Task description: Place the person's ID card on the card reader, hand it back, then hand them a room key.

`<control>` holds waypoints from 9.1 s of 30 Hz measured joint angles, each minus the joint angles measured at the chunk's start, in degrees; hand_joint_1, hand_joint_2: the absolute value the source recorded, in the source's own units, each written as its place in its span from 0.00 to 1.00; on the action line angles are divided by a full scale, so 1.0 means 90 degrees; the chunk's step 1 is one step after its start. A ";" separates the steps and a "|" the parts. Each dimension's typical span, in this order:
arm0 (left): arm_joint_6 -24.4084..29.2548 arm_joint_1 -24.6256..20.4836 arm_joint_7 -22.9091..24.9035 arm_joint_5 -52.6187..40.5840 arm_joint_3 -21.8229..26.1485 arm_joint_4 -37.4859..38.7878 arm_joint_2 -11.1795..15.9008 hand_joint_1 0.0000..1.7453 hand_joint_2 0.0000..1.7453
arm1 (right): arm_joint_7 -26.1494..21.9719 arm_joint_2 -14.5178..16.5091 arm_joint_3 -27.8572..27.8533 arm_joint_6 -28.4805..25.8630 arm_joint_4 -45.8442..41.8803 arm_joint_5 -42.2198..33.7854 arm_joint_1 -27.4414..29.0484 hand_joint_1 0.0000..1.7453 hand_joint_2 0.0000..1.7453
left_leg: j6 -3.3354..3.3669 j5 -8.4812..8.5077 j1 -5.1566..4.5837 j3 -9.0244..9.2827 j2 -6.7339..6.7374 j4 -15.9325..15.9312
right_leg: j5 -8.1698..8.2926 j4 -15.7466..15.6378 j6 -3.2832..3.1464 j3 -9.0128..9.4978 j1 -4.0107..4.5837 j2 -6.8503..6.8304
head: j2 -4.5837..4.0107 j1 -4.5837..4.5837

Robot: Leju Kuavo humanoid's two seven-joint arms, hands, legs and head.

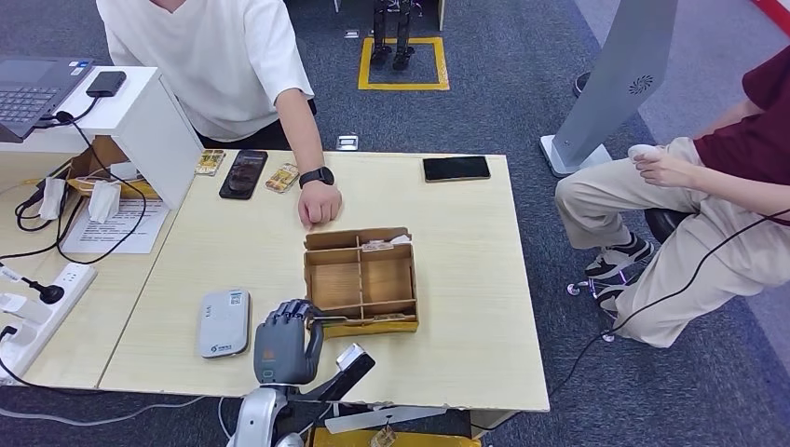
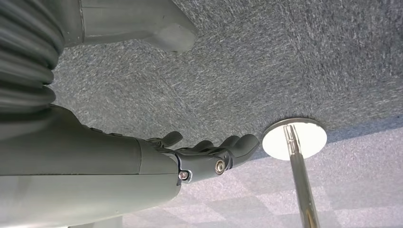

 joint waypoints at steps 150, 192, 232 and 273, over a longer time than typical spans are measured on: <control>-0.0681 -0.0501 0.0226 -0.1424 -0.0025 0.0499 -0.0010 0.00 1.00 | -0.0090 -0.0005 -0.0001 -0.0001 0.0204 0.0225 -0.0102 0.00 1.00 | 0.0003 0.0007 0.0000 0.0008 -0.0008 0.0000 | 0.0002 0.0000 -0.0001 0.0011 0.0000 -0.0010 | 0.0000 0.0000; 0.0044 -0.0204 -0.0291 -0.0807 -0.0175 -0.0092 0.0116 0.00 1.00 | -0.0087 -0.0005 0.0000 0.0000 0.0206 0.0324 -0.0104 0.00 1.00 | 0.0003 0.0007 0.0000 0.0007 -0.0008 0.0000 | 0.0001 0.0000 -0.0001 0.0011 0.0000 -0.0012 | 0.0000 -0.0001; 0.0044 -0.0205 0.0455 -0.1429 -0.0174 0.0284 0.0072 0.04 1.00 | -0.0095 -0.0003 -0.0001 -0.0001 0.0236 0.0310 -0.0118 0.00 1.00 | 0.0003 0.0008 0.0000 0.0008 -0.0008 0.0000 | 0.0001 0.0000 -0.0001 0.0011 0.0000 -0.0011 | -0.0001 0.0000; 0.0098 -0.0090 0.0049 -0.1378 -0.0195 -0.0086 0.0191 0.00 1.00 | -0.0090 -0.0002 -0.0001 0.0000 0.0236 0.0353 -0.0120 0.00 1.00 | 0.0003 0.0008 0.0000 0.0008 -0.0009 0.0000 | 0.0001 0.0000 -0.0001 0.0012 0.0000 -0.0013 | -0.0001 -0.0001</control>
